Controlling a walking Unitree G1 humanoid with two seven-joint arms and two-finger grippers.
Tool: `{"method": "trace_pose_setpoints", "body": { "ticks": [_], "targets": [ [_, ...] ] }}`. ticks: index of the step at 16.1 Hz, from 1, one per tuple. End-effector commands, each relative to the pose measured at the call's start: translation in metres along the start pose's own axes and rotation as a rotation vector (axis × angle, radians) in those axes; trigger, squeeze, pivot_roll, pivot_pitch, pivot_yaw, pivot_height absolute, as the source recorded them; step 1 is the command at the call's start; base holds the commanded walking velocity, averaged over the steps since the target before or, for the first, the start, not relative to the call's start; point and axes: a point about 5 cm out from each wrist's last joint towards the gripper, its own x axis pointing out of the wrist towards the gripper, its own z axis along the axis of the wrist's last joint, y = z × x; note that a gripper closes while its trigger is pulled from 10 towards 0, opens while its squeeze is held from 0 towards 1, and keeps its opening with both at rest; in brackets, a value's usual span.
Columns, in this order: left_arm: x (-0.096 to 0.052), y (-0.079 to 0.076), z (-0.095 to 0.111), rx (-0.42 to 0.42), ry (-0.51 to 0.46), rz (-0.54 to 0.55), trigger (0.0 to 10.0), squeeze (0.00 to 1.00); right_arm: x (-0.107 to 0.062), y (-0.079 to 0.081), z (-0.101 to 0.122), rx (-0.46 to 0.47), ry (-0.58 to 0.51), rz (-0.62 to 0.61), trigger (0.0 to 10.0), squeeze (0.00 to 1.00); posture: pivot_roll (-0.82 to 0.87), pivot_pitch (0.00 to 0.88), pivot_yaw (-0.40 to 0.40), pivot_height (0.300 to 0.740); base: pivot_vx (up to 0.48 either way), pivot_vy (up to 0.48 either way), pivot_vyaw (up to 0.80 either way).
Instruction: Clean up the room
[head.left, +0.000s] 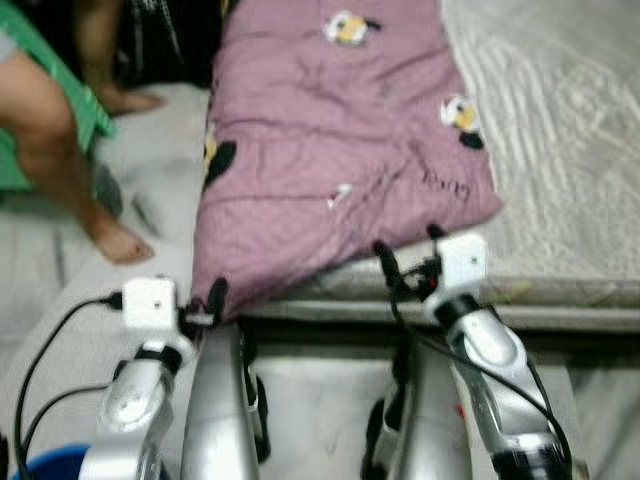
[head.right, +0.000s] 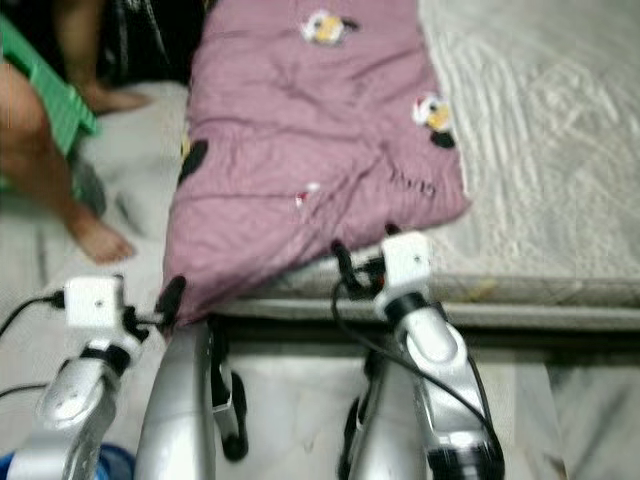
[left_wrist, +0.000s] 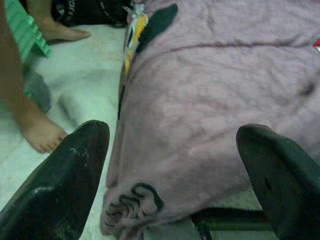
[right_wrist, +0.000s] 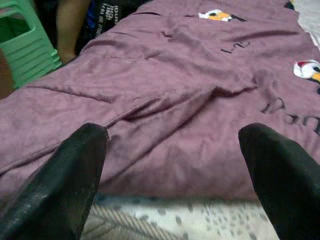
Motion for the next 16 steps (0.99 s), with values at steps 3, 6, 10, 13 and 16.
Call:
{"method": "trace_pose_setpoints", "body": {
  "ticks": [3, 6, 10, 13, 16],
  "targets": [
    [-0.002, -0.003, 0.0, -0.007, 0.009, -0.012, 10.0, 0.0, 0.0, -0.004, -0.007, -0.01, 0.032, -0.017, 10.0, 0.0, 0.03, 0.272, -0.026, 0.553, 0.0, 0.0, 0.0],
    [0.0, -0.002, -0.002, -0.001, 0.022, 0.001, 10.0, 0.0, 0.014, -0.001, -0.001, -0.024, 0.003, 0.014, 10.0, 0.0, 0.05, 0.276, -0.027, 0.553, 0.0, 0.0, 0.0],
    [-0.001, 0.0, 0.004, 0.013, 0.013, 0.014, 10.0, 0.0, 0.043, 0.005, 0.018, -0.038, -0.057, 0.064, 10.0, 0.0, 0.06, 0.317, -0.024, 0.553, 0.0, 0.0, 0.0],
    [-0.018, 0.008, 0.003, 0.028, 0.029, 0.071, 10.0, 0.0, 0.063, 0.022, 0.027, 0.033, -0.095, 0.096, 10.0, 0.0, 0.12, 0.364, -0.038, 0.553, 0.0, 0.0, 0.0],
    [-0.031, 0.012, 0.004, 0.033, 0.04, 0.096, 10.0, 0.0, 0.084, 0.051, 0.027, 0.081, -0.072, 0.176, 10.0, 0.0, 0.16, 0.389, -0.044, 0.553, 0.0, 0.0, 0.0]
  ]
}}
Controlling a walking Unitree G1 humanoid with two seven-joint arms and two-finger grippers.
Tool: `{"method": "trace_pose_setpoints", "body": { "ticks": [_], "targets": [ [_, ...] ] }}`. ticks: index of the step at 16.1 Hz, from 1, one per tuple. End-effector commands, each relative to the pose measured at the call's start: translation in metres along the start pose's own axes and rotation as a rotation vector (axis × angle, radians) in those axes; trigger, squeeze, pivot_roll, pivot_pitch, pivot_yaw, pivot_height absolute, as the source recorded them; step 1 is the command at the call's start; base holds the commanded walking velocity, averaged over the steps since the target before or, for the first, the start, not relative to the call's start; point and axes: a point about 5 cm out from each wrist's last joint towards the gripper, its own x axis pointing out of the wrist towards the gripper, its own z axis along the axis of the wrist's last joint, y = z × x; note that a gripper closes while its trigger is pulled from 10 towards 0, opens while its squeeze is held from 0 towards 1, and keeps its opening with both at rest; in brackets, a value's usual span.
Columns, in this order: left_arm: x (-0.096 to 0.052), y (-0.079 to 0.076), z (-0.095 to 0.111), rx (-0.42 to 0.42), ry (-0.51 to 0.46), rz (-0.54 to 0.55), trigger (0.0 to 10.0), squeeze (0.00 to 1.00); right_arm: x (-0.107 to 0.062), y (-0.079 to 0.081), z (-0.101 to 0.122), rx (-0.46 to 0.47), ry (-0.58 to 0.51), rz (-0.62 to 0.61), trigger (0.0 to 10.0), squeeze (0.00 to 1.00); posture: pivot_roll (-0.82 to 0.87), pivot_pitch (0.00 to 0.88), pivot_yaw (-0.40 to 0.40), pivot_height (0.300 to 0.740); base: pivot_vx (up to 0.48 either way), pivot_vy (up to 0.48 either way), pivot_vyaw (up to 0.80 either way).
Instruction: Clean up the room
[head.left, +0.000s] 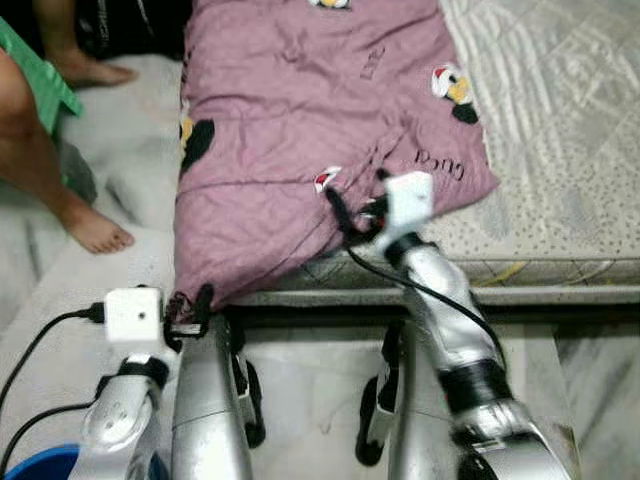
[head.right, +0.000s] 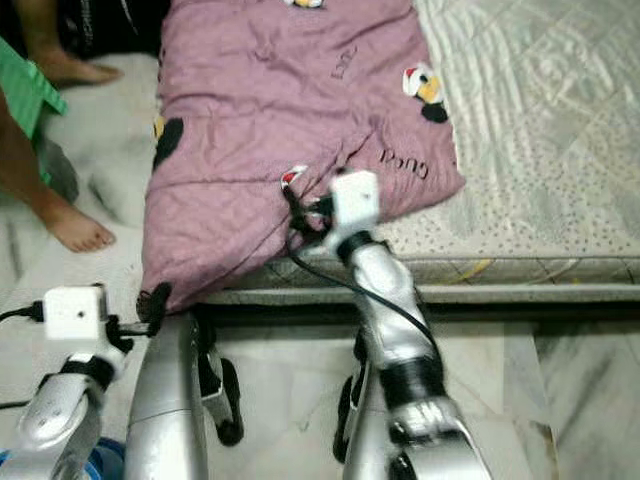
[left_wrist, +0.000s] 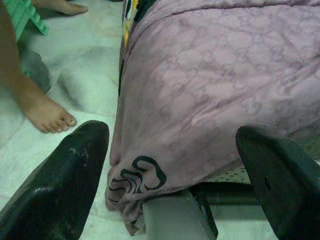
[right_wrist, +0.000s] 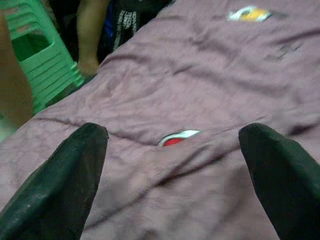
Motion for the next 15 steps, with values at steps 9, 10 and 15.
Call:
{"method": "trace_pose_setpoints", "body": {
  "ticks": [9, 10, 15],
  "targets": [
    [-0.015, 0.002, 0.004, 0.026, 0.045, 0.007, 10.0, 0.0, 0.019, 0.009, -0.049, 0.0, 0.343, -0.153, 10.0, 0.0, 0.18, 0.433, -0.027, 0.553, 0.0, 0.0, 0.0],
    [-0.014, 0.002, 0.004, 0.026, 0.047, 0.005, 10.0, 0.0, 0.012, -0.005, -0.056, 0.019, 0.376, -0.24, 10.0, 0.0, 0.18, 0.432, -0.027, 0.553, 0.0, 0.0, 0.0],
    [-0.009, 0.0, 0.004, 0.022, 0.049, -0.001, 10.0, 0.0, -0.06, -0.077, -0.065, -0.006, 0.393, -0.592, 10.0, 0.0, 0.14, 0.41, -0.031, 0.553, 0.0, 0.0, 0.0]
  ]
}}
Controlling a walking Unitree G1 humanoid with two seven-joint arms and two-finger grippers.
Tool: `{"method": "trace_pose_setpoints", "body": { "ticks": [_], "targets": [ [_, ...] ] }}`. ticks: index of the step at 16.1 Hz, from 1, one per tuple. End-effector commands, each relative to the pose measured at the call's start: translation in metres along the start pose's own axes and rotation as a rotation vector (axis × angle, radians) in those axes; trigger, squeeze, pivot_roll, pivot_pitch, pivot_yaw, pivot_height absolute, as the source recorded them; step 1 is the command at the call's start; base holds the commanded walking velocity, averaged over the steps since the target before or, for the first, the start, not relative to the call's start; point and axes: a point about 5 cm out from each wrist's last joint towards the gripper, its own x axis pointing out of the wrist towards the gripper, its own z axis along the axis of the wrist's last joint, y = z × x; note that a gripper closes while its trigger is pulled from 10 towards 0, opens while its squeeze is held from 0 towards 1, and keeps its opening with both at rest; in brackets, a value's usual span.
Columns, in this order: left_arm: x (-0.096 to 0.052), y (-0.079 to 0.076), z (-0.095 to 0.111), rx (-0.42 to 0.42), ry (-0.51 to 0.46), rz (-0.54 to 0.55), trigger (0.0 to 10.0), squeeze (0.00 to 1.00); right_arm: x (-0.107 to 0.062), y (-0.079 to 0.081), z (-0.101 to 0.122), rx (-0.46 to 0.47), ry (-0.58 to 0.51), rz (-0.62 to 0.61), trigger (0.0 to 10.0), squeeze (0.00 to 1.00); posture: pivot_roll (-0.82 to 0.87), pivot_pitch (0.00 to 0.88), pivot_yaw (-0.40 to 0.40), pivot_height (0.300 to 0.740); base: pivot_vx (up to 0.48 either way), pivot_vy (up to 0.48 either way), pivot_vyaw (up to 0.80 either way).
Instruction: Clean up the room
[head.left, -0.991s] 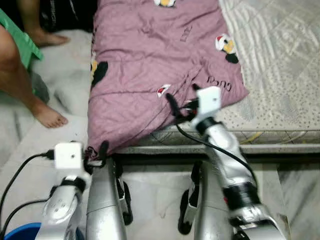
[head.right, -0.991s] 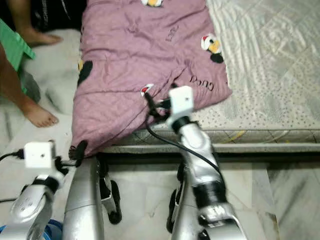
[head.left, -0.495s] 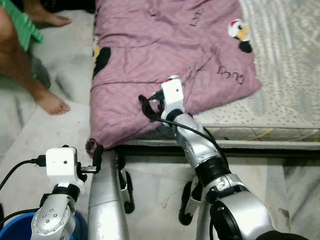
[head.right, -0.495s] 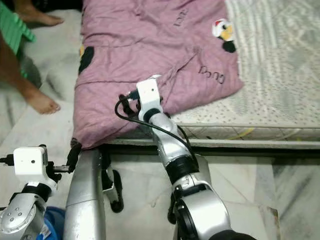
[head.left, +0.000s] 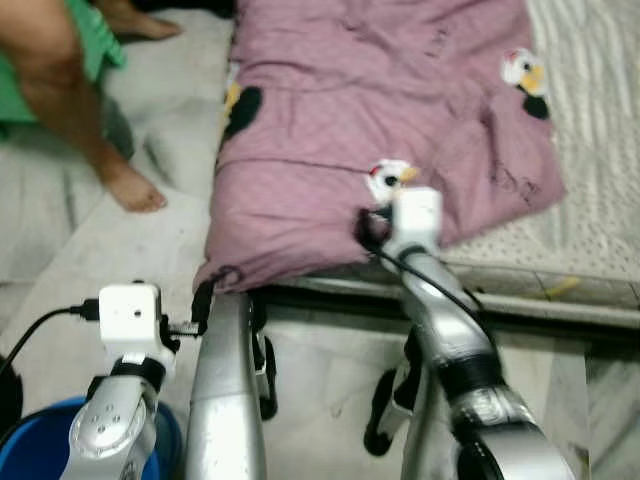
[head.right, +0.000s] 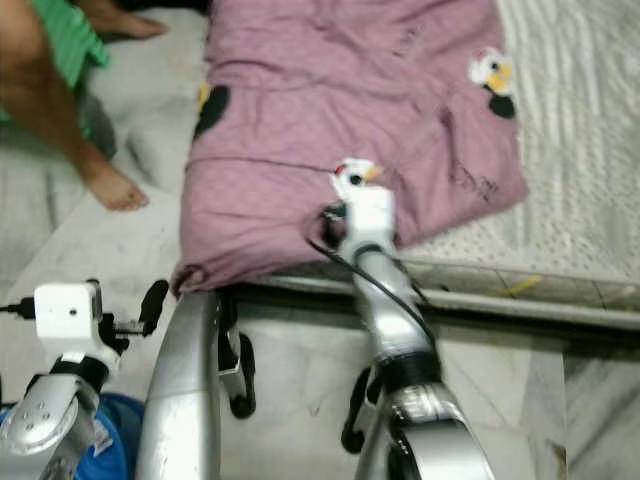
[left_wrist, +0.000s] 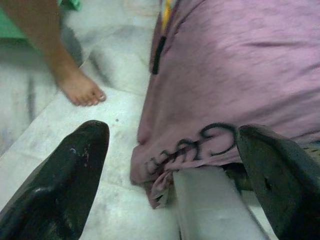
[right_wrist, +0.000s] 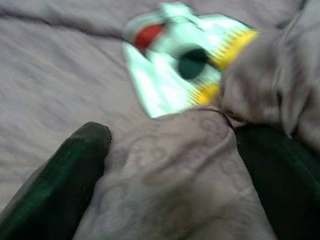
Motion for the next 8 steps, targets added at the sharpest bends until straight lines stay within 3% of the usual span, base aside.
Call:
{"method": "trace_pose_setpoints", "body": {
  "ticks": [1, 2, 4, 5, 6, 7, 8],
  "targets": [
    [-0.002, 0.002, -0.009, 0.003, 0.045, 0.011, 10.0, 0.0, -0.024, -0.051, -0.03, -0.017, 0.13, -0.21, 10.0, 0.0, 0.13, 0.404, -0.03, 0.553, 0.0, 0.0, 0.0],
    [-0.001, 0.001, -0.009, -0.001, 0.043, 0.007, 10.0, 0.0, -0.045, -0.064, -0.034, -0.026, 0.147, -0.256, 10.0, 0.0, 0.12, 0.398, -0.03, 0.553, 0.0, 0.0, 0.0],
    [0.002, -0.001, -0.008, -0.004, 0.037, -0.007, 10.0, 0.0, -0.077, -0.075, -0.036, -0.034, 0.166, -0.299, 10.0, 0.0, 0.1, 0.387, -0.027, 0.553, 0.0, 0.0, 0.0],
    [0.007, -0.002, -0.009, -0.008, 0.037, -0.025, 10.0, 0.0, -0.114, -0.079, -0.036, -0.042, 0.2, -0.308, 10.0, 0.0, 0.08, 0.376, -0.027, 0.553, 0.0, 0.0, 0.0],
    [0.009, -0.003, -0.01, -0.009, 0.038, -0.032, 10.0, 0.0, -0.128, -0.079, -0.037, -0.051, 0.225, -0.303, 10.0, 0.0, 0.07, 0.373, -0.026, 0.553, 0.0, 0.0, 0.0],
    [0.009, -0.003, -0.01, -0.009, 0.038, -0.032, 10.0, 0.0, -0.128, -0.079, -0.037, -0.051, 0.225, -0.303, 10.0, 0.0, 0.07, 0.373, -0.026, 0.553, 0.0, 0.0, 0.0],
    [0.011, -0.004, -0.01, -0.011, 0.038, -0.04, 10.0, 0.0, -0.147, -0.081, -0.039, -0.073, 0.264, -0.297, 10.0, 0.0, 0.05, 0.366, -0.029, 0.553, 0.0, 0.0, 0.0]
  ]
}}
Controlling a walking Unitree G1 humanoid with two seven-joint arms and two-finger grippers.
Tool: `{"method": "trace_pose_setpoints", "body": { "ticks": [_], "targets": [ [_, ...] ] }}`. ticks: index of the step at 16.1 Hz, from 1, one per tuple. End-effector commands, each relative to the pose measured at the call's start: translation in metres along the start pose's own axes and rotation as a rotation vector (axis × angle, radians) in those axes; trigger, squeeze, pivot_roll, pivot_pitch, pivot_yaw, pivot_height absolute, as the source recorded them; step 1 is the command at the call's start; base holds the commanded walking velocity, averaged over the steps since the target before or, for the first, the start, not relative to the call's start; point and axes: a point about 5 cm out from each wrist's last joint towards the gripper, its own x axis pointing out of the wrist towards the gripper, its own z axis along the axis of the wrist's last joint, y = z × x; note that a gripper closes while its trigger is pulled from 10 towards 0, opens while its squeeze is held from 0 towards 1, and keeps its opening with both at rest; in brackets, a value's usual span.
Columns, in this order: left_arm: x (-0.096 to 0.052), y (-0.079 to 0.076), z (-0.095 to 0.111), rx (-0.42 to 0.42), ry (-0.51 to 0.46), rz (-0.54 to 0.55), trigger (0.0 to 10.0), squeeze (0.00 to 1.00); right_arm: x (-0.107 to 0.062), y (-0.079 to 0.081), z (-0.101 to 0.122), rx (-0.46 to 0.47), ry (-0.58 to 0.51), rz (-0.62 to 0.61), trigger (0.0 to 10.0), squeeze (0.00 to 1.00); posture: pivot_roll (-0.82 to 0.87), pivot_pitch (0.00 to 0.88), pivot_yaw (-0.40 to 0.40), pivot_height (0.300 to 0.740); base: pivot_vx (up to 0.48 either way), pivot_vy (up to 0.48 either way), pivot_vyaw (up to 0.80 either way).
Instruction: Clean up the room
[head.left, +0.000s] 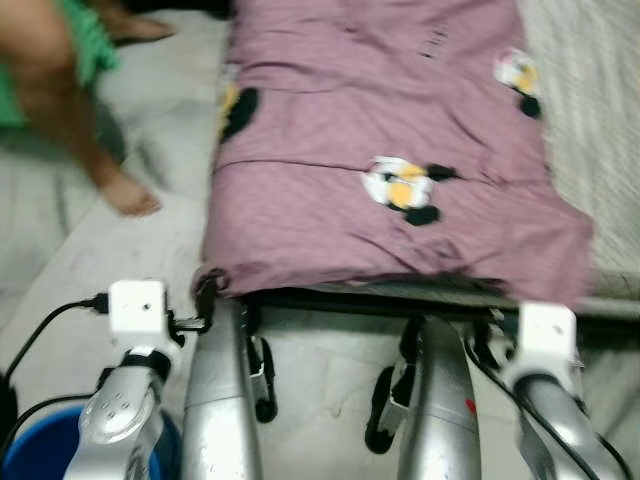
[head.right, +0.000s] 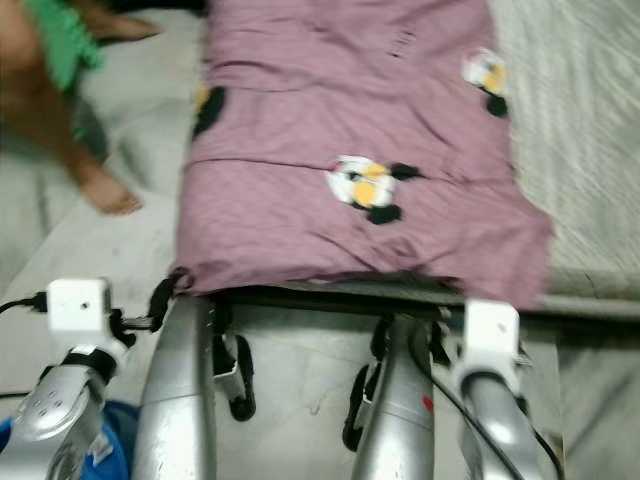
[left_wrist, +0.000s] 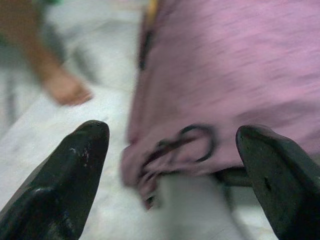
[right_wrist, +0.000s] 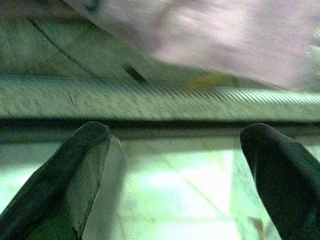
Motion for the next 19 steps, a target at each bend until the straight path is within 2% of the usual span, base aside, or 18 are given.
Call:
{"method": "trace_pose_setpoints", "body": {
  "ticks": [1, 2, 4, 6, 8, 9, 11, 12, 13, 15, 16, 17, 18, 19],
  "targets": [
    [-0.001, -0.001, -0.008, -0.007, 0.03, -0.007, 10.0, 0.0, -0.015, -0.014, -0.01, -0.035, 0.062, -0.025, 10.0, 0.0, 0.04, 0.361, -0.034, 0.553, 0.0, 0.0, 0.0],
    [0.0, -0.002, -0.008, -0.009, 0.028, -0.01, 10.0, 0.0, -0.018, -0.02, -0.013, -0.033, 0.091, -0.051, 10.0, 0.0, 0.04, 0.36, -0.035, 0.553, 0.0, 0.0, 0.0],
    [0.004, -0.005, -0.009, -0.013, 0.025, -0.016, 10.0, 0.0, -0.004, -0.036, 0.008, -0.047, 0.002, -0.157, 10.0, 0.0, 0.03, 0.346, -0.037, 0.553, 0.0, 0.0, 0.0],
    [0.007, -0.006, -0.007, -0.018, 0.009, -0.013, 10.0, 0.0, 0.025, -0.035, 0.066, 0.015, -0.257, -0.184, 10.0, 0.0, 0.04, 0.333, -0.037, 0.553, 0.0, 0.0, 0.0],
    [0.01, -0.007, -0.005, -0.02, -0.006, -0.011, 10.0, 0.0, 0.045, -0.02, 0.11, 0.084, -0.421, -0.098, 10.0, 0.0, 0.05, 0.314, -0.038, 0.553, 0.0, 0.0, 0.0],
    [0.012, -0.008, -0.005, -0.021, -0.011, -0.012, 10.0, 0.0, 0.052, -0.012, 0.124, 0.116, -0.468, -0.054, 10.0, 0.0, 0.06, 0.311, -0.038, 0.553, 0.0, 0.0, 0.0],
    [0.015, -0.007, -0.002, -0.02, -0.024, -0.01, 10.0, 0.0, 0.066, 0.012, 0.145, 0.146, -0.514, 0.067, 10.0, 0.0, 0.07, 0.299, -0.041, 0.553, 0.0, 0.0, 0.0],
    [0.016, -0.007, -0.001, -0.018, -0.031, -0.007, 10.0, 0.0, 0.076, 0.033, 0.149, 0.129, -0.502, 0.167, 10.0, 0.0, 0.07, 0.296, -0.041, 0.553, 0.0, 0.0, 0.0],
    [0.017, -0.006, -0.001, -0.018, -0.032, -0.006, 10.0, 0.0, 0.084, 0.044, 0.144, 0.112, -0.456, 0.205, 10.0, 0.0, 0.08, 0.29, -0.043, 0.553, 0.0, 0.0, 0.0],
    [0.018, -0.007, -0.002, -0.018, -0.035, -0.005, 10.0, 0.0, 0.099, 0.066, 0.11, 0.066, -0.267, 0.284, 10.0, 0.0, 0.09, 0.283, -0.044, 0.553, 0.0, 0.0, 0.0],
    [0.018, -0.007, -0.002, -0.017, -0.036, -0.005, 10.0, 0.0, 0.102, 0.07, 0.098, 0.055, -0.208, 0.297, 10.0, 0.0, 0.1, 0.281, -0.044, 0.553, 0.0, 0.0, 0.0],
    [0.018, -0.007, -0.002, -0.017, -0.034, -0.005, 10.0, 0.0, 0.107, 0.065, 0.075, 0.095, -0.103, 0.258, 10.0, 0.0, 0.1, 0.279, -0.043, 0.553, 0.0, 0.0, 0.0],
    [0.018, -0.006, -0.004, -0.014, -0.025, -0.007, 10.0, 0.0, 0.11, 0.054, 0.051, 0.114, 0.011, 0.186, 10.0, 0.0, 0.09, 0.279, -0.039, 0.553, 0.0, 0.0, 0.0],
    [0.018, -0.006, -0.005, -0.012, -0.021, -0.009, 10.0, 0.0, 0.11, 0.047, 0.043, 0.131, 0.045, 0.155, 10.0, 0.0, 0.09, 0.281, -0.037, 0.553, 0.0, 0.0, 0.0]
  ]
}}
